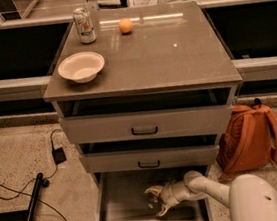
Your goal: Pick water bottle from bottom drawer and place on counter
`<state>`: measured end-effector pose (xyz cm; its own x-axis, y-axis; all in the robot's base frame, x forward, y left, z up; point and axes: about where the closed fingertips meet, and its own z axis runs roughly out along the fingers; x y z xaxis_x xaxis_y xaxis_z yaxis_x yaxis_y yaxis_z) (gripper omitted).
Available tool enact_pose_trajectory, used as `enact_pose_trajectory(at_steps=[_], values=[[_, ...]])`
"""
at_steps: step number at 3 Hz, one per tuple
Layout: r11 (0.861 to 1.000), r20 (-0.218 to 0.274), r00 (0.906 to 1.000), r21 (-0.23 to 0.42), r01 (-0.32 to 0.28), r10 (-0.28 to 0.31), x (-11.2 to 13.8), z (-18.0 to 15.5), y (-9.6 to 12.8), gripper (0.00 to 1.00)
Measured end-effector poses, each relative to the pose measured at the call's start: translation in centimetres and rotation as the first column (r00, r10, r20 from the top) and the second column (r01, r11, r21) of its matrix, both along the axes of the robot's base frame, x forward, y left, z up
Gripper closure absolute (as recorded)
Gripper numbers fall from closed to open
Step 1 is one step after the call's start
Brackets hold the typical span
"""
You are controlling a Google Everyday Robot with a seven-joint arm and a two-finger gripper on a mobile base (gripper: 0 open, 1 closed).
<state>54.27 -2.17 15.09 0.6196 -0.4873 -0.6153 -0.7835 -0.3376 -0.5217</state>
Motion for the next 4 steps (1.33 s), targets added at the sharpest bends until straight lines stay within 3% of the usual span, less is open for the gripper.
enact_pose_trajectory(at_steps=[2, 4], values=[[0.997, 0.017, 0.9973, -0.034, 0.072, -0.072, 2.0, 2.0, -2.0, 0.3], [0.991, -0.022, 0.9935, -0.07, 0.11, -0.111, 3.8, 0.4, -3.8, 0.32]])
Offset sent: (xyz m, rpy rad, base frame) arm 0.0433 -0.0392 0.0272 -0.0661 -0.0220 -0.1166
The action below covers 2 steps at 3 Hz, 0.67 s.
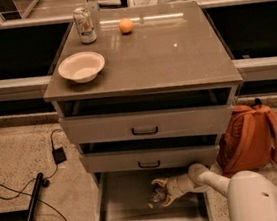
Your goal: Pick water bottle from bottom drawer and place on counter
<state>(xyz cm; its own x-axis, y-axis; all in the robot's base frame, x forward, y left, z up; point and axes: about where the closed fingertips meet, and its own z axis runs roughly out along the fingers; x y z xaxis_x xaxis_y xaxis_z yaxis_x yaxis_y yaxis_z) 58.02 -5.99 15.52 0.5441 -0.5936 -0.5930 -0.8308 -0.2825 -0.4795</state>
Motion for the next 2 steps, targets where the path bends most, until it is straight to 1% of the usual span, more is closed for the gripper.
enact_pose_trajectory(at_steps=[1, 2], values=[[1.0, -0.01, 0.9997, -0.009, 0.023, -0.023, 0.5, -0.8, -0.6, 0.31], [0.998, -0.03, 0.9979, 0.0, 0.057, -0.057, 1.3, -2.3, -1.2, 0.52]])
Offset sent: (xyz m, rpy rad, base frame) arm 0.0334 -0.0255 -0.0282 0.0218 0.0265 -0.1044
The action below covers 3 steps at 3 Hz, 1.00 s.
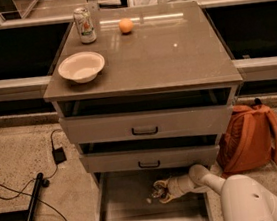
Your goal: Pick water bottle from bottom drawer and place on counter
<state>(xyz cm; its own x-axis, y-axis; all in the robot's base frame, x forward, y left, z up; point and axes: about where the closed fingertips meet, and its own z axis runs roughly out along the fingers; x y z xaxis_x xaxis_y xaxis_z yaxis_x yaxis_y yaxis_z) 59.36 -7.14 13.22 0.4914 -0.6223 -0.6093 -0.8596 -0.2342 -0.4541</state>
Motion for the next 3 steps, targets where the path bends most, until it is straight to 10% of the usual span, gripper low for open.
enact_pose_trajectory(at_steps=[3], values=[[1.0, -0.025, 0.9994, -0.013, 0.023, -0.023, 0.41, -0.7, -0.43, 1.0]])
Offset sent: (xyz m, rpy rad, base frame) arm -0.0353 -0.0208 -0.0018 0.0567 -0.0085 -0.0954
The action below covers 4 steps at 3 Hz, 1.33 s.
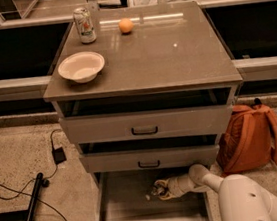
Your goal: Pick water bottle from bottom drawer and place on counter
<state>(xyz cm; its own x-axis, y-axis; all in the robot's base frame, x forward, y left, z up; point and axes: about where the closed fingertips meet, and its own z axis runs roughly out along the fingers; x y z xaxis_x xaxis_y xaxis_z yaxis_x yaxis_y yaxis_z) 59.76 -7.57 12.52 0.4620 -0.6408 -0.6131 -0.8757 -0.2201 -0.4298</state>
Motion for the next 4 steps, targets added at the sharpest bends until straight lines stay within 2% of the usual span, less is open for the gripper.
enact_pose_trajectory(at_steps=[1, 2, 3, 4], values=[[0.998, 0.023, 0.9997, 0.063, 0.011, -0.012, -1.8, 1.1, -0.2, 1.0], [0.953, 0.063, 0.9974, 0.303, 0.015, -0.036, -8.1, 3.9, 0.9, 1.0], [0.887, 0.147, 0.9864, 0.462, -0.002, -0.074, -13.6, 7.5, -0.7, 1.0], [0.847, 0.211, 0.966, 0.531, 0.016, -0.15, -16.8, 11.9, -4.5, 1.0]])
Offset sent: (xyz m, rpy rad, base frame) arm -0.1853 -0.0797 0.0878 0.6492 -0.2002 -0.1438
